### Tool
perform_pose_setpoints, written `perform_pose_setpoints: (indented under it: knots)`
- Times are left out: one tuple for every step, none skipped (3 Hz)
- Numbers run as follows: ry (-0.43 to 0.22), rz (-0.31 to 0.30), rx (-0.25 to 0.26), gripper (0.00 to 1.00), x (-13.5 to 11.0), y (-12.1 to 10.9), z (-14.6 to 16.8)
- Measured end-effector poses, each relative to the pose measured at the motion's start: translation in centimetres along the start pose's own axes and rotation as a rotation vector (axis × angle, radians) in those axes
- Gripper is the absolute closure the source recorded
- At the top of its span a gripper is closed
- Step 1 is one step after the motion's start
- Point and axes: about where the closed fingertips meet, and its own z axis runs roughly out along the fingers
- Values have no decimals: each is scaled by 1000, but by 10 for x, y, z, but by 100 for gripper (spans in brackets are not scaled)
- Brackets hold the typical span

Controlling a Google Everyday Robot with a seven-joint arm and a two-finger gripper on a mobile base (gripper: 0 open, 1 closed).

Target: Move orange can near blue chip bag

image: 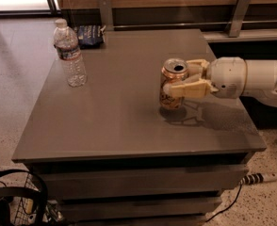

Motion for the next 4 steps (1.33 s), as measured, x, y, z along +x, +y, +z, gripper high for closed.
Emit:
perform_pose_setpoints:
  knots:
    - [5, 4, 17, 100, -32, -65, 12]
    - [-2, 5, 28, 100, -47, -97, 22]
    - [14, 33, 66, 100, -56, -145, 46]
    - [30, 48, 123, 100, -60, -175, 59]
